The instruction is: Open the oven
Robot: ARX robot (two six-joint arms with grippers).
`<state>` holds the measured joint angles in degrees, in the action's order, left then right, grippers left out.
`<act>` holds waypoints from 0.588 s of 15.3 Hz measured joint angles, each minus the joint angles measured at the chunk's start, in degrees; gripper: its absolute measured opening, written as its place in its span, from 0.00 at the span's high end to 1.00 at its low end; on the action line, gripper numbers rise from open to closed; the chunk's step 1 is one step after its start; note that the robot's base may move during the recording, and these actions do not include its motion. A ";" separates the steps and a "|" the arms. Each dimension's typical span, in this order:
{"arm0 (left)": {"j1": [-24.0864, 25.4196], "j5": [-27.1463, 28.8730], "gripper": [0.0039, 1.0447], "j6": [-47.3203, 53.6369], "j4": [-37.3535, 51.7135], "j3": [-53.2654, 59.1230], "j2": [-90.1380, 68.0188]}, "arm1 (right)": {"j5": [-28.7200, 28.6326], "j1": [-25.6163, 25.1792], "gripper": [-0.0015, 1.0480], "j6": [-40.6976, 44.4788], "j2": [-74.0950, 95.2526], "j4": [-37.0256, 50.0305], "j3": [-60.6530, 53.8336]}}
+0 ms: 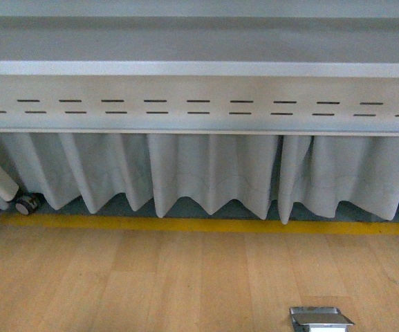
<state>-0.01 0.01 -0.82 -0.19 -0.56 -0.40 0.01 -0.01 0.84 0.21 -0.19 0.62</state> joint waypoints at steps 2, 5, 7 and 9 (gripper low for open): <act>0.00 0.00 0.06 0.00 -0.02 0.00 0.00 | -0.02 0.00 0.06 0.00 0.00 0.00 0.00; 0.00 0.00 0.06 0.00 0.00 0.00 0.00 | -0.02 0.00 0.06 0.00 0.00 -0.02 0.00; 0.00 0.00 0.06 0.00 -0.02 0.00 0.00 | -0.02 0.00 0.06 0.00 0.00 0.00 0.00; 0.00 0.00 0.06 0.00 -0.02 0.00 0.00 | -0.02 0.00 0.06 0.00 0.00 0.00 0.00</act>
<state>-0.01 0.01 -0.82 -0.21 -0.56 -0.40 -0.01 -0.01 0.84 0.21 -0.19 0.62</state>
